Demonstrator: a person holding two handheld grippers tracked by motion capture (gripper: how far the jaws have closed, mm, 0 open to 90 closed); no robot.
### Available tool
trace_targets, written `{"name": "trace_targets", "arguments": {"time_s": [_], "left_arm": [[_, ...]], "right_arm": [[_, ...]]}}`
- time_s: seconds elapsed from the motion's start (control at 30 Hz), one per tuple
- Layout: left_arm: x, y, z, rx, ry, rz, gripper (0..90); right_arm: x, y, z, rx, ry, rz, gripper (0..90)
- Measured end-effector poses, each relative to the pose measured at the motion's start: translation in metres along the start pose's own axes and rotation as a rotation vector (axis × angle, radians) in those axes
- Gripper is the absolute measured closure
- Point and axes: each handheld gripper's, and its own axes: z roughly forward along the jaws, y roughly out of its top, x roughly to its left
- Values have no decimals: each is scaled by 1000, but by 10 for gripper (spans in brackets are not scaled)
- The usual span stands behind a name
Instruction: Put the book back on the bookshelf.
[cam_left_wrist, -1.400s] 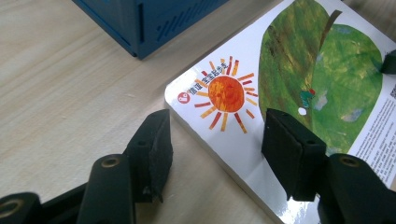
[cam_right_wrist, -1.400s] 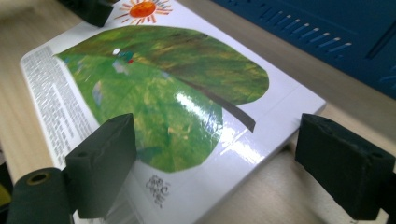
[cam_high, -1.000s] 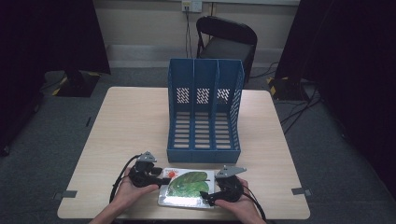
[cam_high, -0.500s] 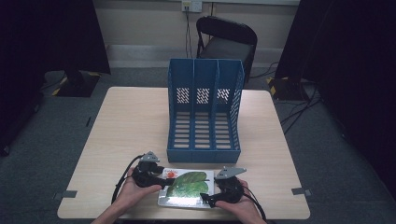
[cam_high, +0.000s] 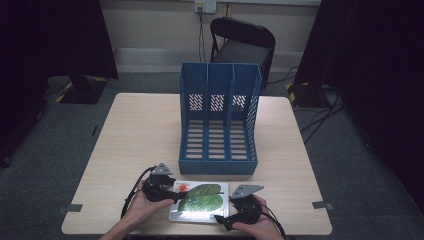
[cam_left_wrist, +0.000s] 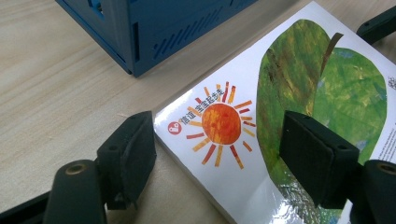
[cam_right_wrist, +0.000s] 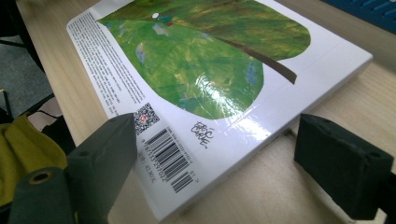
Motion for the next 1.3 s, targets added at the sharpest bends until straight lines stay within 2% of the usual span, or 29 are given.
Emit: {"name": "trace_targets", "arguments": {"time_s": [0.1,0.23,0.27,0.3,0.43,0.57,0.7,0.8,0.97,1.0,1.17,1.3], "left_arm": [[0,0,0,3,-7,9,251],[2,0,-1,-2,-26,-11,242],[4,0,-3,-15,-48,-45,242],[4,0,-3,-15,-48,-45,242],[8,-1,-7,-43,-89,-120,242],[10,-1,-10,-65,-107,-152,240],[10,-1,-12,-76,-114,-162,237],[12,-1,-14,-94,-133,-185,238],[14,0,-19,-127,-164,-224,238],[15,-1,-20,-140,-175,-242,238],[14,2,-22,-154,-178,-250,243],[14,2,-22,-161,-178,-257,239]], "right_arm": [[0,1,0,6,4,-8,114],[0,1,0,11,4,-10,114],[0,1,0,11,5,-12,114],[0,1,0,11,5,-12,114],[1,1,1,10,4,-18,97],[1,0,1,8,5,-25,89],[2,-1,1,11,11,-29,85],[6,-2,0,28,-2,-73,85],[8,-3,0,32,-16,-94,83],[8,-4,1,31,-16,-95,80],[10,-4,0,39,-20,-127,78],[11,-5,1,40,-28,-134,75]]}}
